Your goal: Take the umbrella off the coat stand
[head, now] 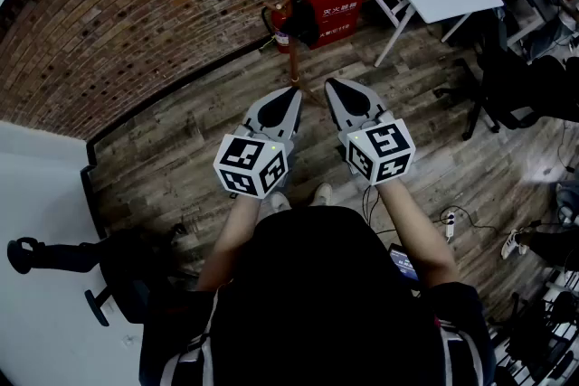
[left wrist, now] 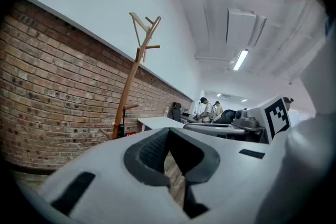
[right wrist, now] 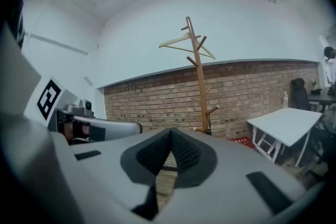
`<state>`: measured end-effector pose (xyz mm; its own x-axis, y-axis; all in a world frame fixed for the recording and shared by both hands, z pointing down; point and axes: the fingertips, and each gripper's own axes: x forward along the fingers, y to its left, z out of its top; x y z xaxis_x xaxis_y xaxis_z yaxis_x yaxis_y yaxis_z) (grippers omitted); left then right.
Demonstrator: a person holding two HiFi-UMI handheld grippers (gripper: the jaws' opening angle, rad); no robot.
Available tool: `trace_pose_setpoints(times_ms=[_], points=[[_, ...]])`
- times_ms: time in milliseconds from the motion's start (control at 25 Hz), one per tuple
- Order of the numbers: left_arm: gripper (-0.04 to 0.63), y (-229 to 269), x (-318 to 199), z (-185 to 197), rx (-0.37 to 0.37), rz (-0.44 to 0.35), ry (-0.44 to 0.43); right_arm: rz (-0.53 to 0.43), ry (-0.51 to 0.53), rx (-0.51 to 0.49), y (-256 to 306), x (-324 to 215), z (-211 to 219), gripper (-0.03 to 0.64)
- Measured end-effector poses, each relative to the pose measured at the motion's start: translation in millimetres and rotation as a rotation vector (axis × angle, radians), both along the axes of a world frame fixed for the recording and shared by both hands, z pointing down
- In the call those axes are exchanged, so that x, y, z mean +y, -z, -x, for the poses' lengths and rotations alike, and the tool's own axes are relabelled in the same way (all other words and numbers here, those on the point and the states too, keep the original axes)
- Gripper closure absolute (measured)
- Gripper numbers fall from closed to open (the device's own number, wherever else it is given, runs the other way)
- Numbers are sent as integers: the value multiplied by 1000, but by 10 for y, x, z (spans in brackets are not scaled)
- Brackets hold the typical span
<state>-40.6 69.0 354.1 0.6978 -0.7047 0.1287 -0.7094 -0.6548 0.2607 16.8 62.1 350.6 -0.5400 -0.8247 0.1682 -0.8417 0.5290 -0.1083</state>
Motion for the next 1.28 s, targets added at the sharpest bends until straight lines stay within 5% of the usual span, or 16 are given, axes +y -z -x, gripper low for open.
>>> trace_pose_setpoints(times_ms=[1280], points=[[577,-314,-137,-392,-35,64,148,56,65,-60,-302,-337,-612,588]])
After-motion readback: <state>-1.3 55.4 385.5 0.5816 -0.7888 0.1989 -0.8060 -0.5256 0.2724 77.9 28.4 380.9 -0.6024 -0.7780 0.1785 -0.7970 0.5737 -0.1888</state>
